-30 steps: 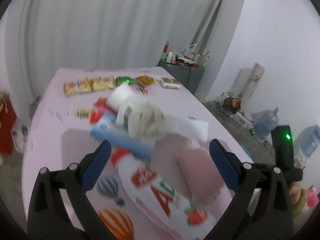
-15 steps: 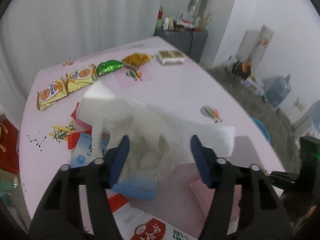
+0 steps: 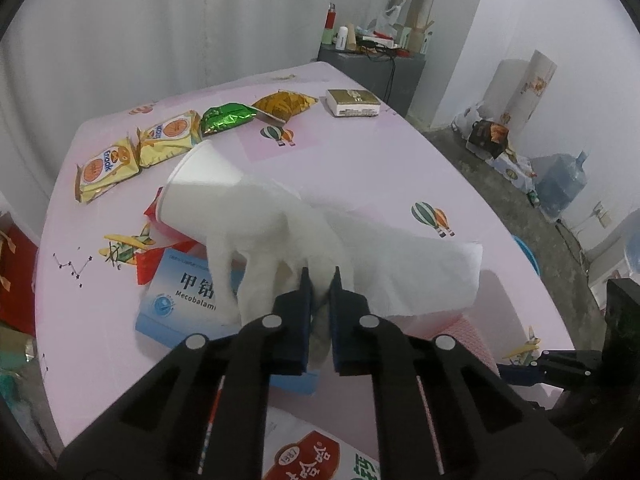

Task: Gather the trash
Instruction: 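Grasp the white tissue with the left tool while the right tool grasps the pink sponge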

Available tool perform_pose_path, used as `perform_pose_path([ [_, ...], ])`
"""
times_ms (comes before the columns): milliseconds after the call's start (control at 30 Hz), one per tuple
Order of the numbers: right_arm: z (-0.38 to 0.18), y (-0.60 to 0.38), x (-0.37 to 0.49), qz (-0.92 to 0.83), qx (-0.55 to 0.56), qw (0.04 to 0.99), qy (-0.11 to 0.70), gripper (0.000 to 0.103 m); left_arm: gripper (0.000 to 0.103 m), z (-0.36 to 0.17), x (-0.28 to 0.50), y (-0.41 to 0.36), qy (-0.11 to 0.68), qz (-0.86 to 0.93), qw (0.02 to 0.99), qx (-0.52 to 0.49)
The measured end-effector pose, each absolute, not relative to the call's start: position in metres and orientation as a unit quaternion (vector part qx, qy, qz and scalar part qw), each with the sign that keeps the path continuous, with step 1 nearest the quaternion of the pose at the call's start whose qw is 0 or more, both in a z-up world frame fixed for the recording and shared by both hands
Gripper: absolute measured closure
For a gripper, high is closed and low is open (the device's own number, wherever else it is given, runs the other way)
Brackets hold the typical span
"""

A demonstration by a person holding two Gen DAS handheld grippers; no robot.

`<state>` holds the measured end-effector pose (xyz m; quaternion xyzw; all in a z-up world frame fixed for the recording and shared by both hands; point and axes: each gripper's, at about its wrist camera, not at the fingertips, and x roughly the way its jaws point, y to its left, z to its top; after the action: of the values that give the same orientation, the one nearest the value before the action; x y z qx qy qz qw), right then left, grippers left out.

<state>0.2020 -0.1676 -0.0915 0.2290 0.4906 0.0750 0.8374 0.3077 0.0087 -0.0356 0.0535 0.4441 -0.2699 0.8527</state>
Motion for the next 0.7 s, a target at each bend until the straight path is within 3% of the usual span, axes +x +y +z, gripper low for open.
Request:
perform_pose_path([
  [700, -0.084, -0.187, 0.176, 0.092, 0.292, 0.83, 0.467, 0.077, 0.099, 0.033, 0.256, 0.052, 0.347, -0.281, 0.895, 0.014],
])
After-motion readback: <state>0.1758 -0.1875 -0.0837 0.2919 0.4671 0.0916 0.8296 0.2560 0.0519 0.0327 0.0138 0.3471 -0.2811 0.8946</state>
